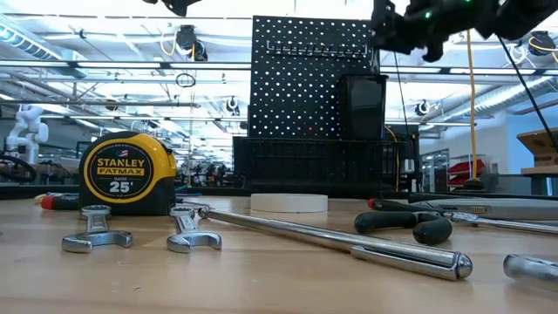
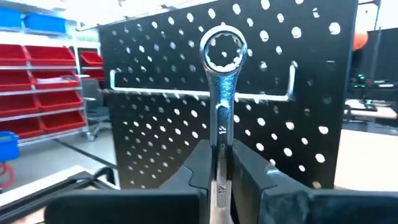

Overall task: Hang tools onto peg board
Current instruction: Put the wrench into the black bin on the peg board

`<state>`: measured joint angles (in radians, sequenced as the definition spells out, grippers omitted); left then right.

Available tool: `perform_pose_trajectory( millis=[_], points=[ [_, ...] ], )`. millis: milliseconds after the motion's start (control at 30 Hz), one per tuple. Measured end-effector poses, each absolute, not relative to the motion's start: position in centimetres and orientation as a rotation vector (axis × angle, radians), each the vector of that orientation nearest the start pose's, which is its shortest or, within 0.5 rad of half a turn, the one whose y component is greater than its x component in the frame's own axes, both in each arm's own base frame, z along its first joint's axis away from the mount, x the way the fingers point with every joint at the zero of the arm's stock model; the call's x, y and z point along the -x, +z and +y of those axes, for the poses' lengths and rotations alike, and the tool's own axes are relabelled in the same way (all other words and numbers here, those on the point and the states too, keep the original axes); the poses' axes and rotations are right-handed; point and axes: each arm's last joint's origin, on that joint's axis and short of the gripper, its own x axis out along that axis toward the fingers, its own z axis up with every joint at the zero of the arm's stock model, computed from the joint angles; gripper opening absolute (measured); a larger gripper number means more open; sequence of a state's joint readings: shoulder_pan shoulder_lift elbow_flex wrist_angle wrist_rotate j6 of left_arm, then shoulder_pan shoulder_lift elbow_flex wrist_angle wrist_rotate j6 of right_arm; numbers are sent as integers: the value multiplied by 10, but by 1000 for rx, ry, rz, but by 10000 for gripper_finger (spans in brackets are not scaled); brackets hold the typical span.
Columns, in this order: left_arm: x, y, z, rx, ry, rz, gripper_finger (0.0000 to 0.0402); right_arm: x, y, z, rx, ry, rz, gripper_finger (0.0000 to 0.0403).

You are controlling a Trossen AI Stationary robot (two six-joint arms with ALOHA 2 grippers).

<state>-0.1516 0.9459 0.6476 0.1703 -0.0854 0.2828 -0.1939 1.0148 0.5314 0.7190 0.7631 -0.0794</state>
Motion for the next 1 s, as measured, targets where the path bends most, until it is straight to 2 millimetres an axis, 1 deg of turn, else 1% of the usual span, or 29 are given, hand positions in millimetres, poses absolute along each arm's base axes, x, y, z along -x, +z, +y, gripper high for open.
perform_pose_trajectory(
  millis=[200,533,667,833,1000],
  points=[
    [-211,290,-30,-249,-84,129,177,-209,284,-69,53,-992,-206,26],
    [-211,288,-30,-255,-86,143,177,-215,278,-72,65,-1004,-176,26],
    [-211,287,-30,-239,-87,155,177,-214,280,-72,84,-1026,-184,26],
    [-211,287,-30,-236,-87,154,177,-211,288,-72,74,-1041,-272,26],
    [-211,287,-30,-236,-87,153,177,-210,287,-72,66,-1061,-273,26]
  ],
)
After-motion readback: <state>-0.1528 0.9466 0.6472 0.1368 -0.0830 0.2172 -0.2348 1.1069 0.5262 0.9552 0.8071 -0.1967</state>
